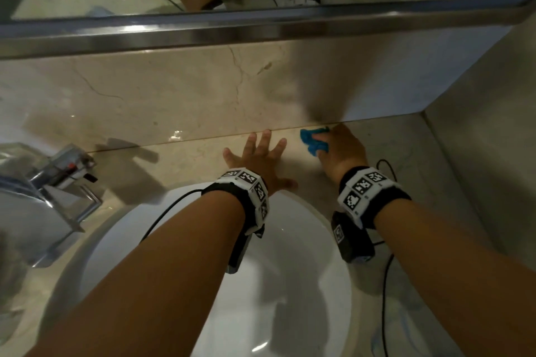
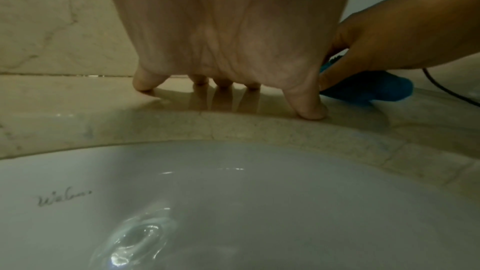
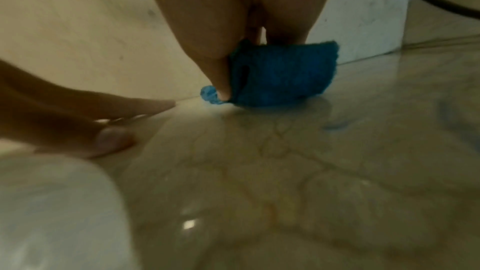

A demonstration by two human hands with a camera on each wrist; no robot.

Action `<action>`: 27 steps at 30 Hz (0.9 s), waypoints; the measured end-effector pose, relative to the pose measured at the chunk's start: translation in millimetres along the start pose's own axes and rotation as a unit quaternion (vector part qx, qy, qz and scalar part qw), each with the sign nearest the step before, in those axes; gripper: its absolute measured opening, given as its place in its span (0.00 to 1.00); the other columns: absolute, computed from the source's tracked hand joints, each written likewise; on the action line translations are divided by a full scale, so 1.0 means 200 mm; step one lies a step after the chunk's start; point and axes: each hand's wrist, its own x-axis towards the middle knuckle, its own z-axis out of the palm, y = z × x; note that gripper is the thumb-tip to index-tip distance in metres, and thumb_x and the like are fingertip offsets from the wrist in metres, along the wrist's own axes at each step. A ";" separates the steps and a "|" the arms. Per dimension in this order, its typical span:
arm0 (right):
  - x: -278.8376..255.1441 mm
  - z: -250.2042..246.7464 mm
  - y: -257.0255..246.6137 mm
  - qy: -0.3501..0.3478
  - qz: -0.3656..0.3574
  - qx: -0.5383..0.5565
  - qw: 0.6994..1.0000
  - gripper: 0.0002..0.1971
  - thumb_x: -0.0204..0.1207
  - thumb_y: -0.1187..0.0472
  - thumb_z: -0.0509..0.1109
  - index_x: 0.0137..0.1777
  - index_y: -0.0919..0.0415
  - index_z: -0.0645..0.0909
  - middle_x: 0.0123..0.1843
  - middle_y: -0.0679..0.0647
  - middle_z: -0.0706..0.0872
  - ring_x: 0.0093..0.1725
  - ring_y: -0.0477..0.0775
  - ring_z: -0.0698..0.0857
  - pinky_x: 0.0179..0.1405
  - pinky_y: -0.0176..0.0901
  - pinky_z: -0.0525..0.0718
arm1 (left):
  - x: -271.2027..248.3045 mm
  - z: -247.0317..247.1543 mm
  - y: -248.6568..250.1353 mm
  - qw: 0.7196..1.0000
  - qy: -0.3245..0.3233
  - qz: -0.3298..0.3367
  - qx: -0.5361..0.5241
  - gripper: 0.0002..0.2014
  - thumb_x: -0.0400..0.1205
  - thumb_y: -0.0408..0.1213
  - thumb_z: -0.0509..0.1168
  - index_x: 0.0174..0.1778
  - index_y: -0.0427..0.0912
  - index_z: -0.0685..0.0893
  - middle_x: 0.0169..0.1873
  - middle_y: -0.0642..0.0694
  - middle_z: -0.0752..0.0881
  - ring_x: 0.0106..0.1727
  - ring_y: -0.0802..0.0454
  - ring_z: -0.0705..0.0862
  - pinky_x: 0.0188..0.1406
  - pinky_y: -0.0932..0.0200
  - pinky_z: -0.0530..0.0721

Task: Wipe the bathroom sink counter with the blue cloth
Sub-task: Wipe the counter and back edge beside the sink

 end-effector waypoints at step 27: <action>0.07 -0.04 0.07 0.036 -0.001 0.025 0.999 0.18 0.80 0.62 0.62 0.69 0.54 0.78 0.72 0.62 0.72 0.68 0.66 0.75 0.69 0.50 0.71 | 0.00 -0.05 -0.01 0.999 -0.028 0.015 0.004 0.56 0.65 0.71 0.68 0.81 0.64 0.38 0.82 0.56 0.34 0.83 0.46 0.37 0.72 0.20 0.51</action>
